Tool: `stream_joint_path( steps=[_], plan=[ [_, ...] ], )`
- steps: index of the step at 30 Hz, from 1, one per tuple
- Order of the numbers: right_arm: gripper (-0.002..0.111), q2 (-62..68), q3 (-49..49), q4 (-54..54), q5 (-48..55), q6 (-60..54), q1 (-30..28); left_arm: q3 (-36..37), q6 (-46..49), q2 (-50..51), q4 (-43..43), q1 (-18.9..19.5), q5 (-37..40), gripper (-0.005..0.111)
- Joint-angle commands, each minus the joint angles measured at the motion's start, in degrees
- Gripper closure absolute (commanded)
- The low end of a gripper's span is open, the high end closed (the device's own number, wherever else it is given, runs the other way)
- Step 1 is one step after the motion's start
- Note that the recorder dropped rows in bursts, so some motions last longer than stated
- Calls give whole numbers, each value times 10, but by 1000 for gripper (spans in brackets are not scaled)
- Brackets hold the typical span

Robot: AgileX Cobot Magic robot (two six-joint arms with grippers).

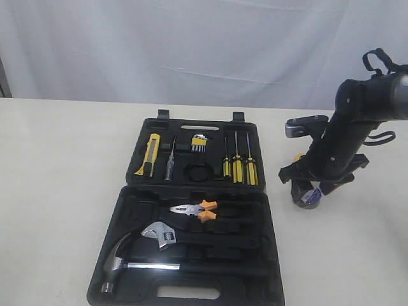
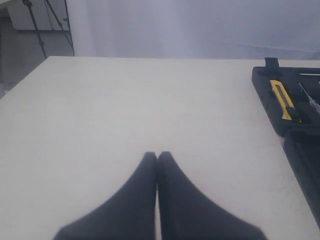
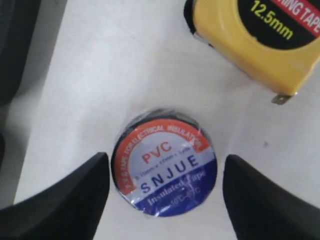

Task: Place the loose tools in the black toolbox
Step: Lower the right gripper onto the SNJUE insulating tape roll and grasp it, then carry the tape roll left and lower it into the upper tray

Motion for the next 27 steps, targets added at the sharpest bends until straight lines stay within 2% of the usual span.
stream_joint_path(
  steps=[1, 25, 27],
  plan=[
    [45, 1, -1, 0, 4, -6, -1, 1, -1, -1, 0, -3, -6, 107],
    [46, 17, -1, 1, -1, -6, -1, 1, -1, -1, 0, -3, -6, 107],
    [49, 18, -1, 0, -7, -6, -1, 1, -1, -1, 0, -3, -6, 107]
  ],
)
